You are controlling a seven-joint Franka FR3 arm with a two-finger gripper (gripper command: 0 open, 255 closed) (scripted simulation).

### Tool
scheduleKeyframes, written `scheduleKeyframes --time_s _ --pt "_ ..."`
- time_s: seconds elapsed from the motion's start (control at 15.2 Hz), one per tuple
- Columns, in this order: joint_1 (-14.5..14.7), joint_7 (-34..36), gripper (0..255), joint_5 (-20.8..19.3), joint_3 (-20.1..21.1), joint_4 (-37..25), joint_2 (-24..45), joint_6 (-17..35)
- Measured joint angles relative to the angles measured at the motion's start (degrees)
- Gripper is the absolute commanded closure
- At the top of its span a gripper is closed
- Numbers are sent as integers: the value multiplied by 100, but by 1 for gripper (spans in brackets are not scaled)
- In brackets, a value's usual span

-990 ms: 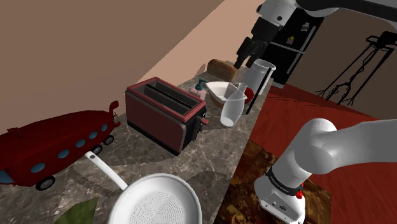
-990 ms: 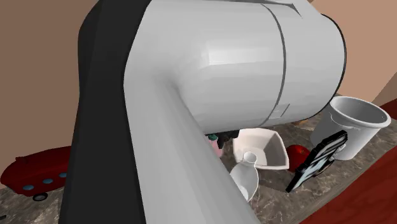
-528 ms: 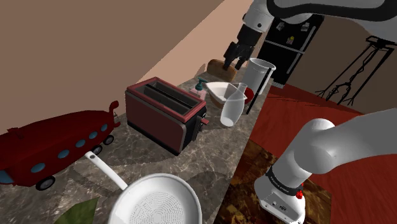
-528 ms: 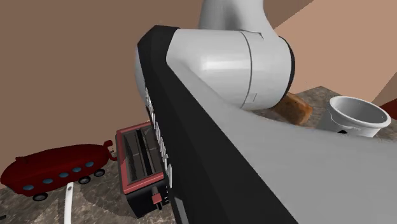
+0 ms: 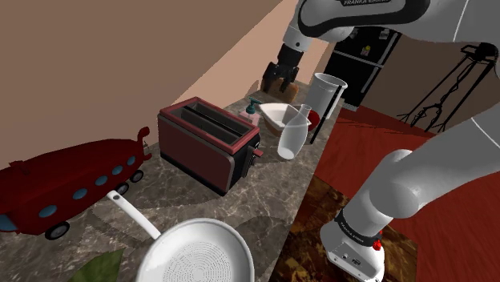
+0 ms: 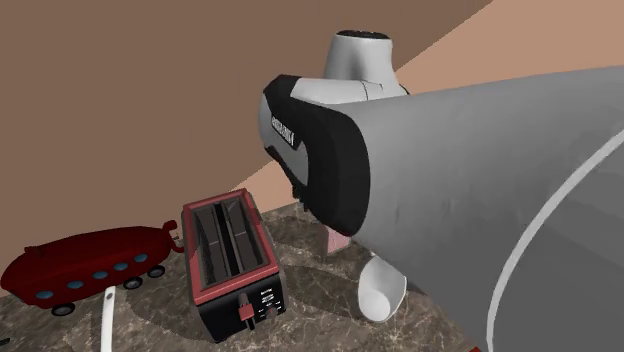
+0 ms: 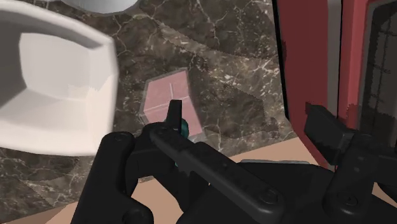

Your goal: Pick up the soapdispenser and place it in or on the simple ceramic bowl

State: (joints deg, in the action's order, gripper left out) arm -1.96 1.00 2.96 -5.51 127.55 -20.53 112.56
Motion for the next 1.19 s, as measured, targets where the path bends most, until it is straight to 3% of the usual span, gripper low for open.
scheduleKeyframes --time_s 0.73,1.19 --pt "-189 -269 0 367 -346 -1494 2419 573" --pt "-228 -363 0 481 -361 -1551 2881 925"
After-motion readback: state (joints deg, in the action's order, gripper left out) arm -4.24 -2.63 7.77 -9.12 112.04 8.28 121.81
